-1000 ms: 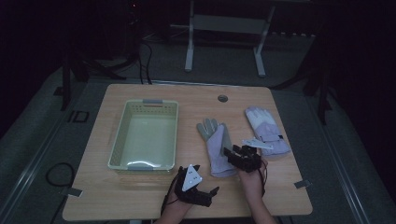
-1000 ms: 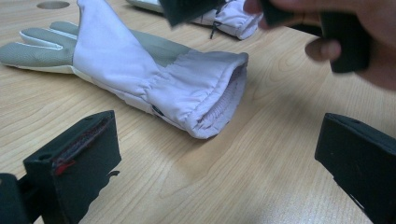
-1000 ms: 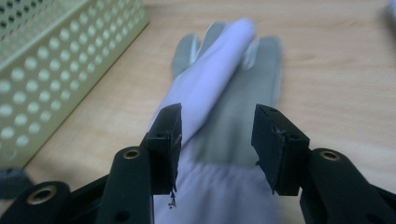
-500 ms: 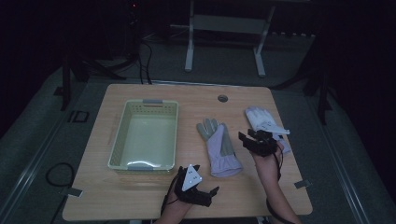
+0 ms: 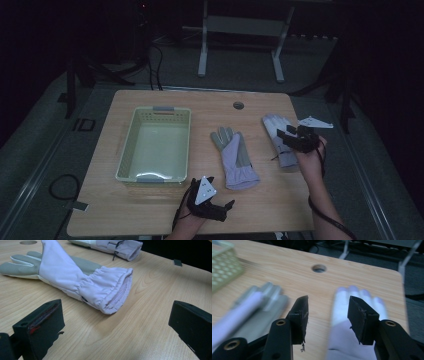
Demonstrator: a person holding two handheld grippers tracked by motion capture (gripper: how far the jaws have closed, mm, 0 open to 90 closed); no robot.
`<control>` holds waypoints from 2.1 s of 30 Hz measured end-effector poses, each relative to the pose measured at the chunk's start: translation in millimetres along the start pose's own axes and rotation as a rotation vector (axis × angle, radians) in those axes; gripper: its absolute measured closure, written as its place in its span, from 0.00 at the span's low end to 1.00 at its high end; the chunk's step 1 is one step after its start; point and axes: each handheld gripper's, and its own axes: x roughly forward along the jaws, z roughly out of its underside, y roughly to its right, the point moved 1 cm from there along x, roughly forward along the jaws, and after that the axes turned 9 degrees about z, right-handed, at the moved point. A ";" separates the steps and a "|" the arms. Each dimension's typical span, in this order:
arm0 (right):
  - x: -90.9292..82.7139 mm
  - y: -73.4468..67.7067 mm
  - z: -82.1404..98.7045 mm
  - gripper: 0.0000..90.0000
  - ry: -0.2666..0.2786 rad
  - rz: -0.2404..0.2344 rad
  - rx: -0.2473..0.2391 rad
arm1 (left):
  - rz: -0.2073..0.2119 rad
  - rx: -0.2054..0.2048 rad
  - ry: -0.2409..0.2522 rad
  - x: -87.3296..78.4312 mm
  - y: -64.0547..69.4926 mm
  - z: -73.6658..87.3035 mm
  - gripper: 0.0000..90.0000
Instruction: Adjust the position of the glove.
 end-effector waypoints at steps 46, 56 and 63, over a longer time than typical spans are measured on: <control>4.9 45.5 34.6 0.90 -0.158 0.028 0.099 | 0.000 -0.002 -0.003 0.2 -0.3 -0.1 0.00; -56.9 23.1 42.0 0.90 -0.143 0.027 0.150 | -0.002 0.002 -0.004 0.2 0.1 0.0 0.00; -60.3 6.9 64.4 0.90 -0.190 0.034 0.151 | -0.002 0.004 -0.006 0.2 0.2 -0.1 0.00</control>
